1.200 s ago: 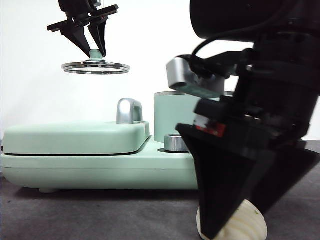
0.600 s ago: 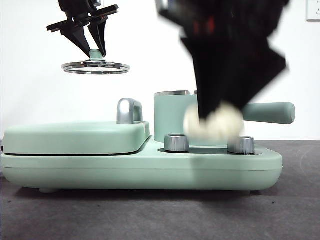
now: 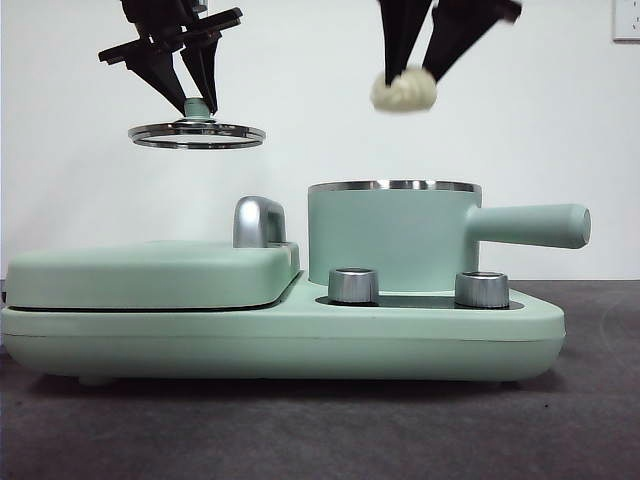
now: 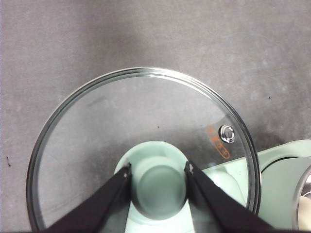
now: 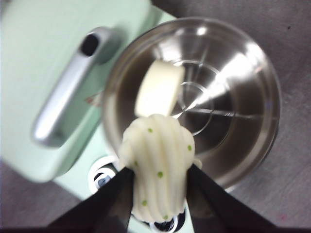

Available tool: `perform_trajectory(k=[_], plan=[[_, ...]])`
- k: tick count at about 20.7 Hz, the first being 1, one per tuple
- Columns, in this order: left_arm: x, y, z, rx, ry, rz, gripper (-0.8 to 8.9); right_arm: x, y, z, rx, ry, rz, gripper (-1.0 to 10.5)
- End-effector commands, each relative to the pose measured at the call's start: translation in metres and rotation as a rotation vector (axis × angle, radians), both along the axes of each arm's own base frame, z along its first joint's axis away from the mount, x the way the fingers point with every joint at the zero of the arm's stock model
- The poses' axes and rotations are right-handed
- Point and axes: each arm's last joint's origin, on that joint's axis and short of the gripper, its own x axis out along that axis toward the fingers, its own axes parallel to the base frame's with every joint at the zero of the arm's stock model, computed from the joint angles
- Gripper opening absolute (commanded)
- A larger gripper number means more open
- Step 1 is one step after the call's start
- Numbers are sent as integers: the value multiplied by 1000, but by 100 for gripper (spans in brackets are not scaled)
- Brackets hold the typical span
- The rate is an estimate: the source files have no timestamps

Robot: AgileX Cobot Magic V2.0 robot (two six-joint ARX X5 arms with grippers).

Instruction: Put the buns in a small steamer

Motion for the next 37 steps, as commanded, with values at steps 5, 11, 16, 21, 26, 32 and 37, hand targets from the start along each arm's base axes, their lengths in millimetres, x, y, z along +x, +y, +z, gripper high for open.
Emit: perform_trajectory(k=[5,11,16,21,26,32,37], plan=[[-3,-1,0,2,20,-6,113,53,2,-60,-81,124,-32,146],[-2,-1,-1,2,22,-6,113,74,0,-93,-114,185,-48,177],[-1,-2,-3,3,25,-6,113,75,2,-91,-102,161,-47,311],[2,-2,-7,5,34,-5,113,62,-5,-64,-85,129,-51,333],[1,-5,-7,3,35,-10,113,24,-23,-12,-63,66,-50,377],[-3,-19,-7,3,36,-41,113,-38,-52,43,-55,-47,-66,452],[-11,-43,-7,5,35,-100,113,-114,-82,66,14,-139,-64,502]])
